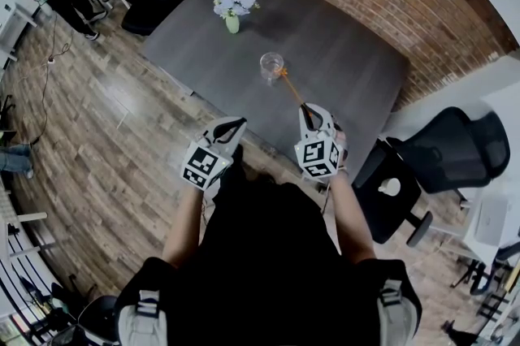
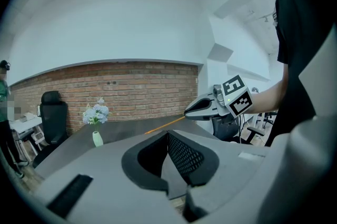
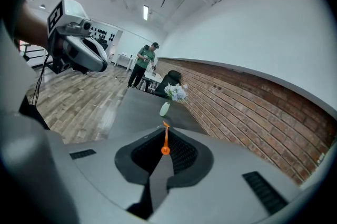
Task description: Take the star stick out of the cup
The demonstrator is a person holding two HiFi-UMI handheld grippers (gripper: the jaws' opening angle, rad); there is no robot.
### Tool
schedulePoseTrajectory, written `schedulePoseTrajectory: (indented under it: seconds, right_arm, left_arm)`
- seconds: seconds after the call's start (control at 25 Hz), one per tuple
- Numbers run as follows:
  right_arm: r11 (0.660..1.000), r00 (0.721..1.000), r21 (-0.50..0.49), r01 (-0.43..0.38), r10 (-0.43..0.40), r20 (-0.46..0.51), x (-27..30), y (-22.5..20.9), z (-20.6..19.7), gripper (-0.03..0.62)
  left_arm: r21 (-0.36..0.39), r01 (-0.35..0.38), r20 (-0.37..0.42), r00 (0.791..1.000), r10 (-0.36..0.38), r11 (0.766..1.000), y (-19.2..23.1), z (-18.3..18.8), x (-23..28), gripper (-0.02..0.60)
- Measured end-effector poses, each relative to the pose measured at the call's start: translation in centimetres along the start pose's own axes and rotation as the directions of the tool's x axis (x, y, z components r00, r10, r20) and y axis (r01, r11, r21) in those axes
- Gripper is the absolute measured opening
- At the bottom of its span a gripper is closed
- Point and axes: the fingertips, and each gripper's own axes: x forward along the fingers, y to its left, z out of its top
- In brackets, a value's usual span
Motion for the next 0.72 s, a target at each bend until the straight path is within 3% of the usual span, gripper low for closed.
schedulePoseTrajectory:
  seconds: [0.72]
  right_arm:
    - [1.0, 1.0, 0.006, -0.01, 0.01, -0.013, 0.75, -0.01, -0.08, 0.014]
  left_arm:
    - [0.002, -0.008, -0.007, 1.0, 0.008, 1.0, 0.86, 0.02, 0.25, 0.003]
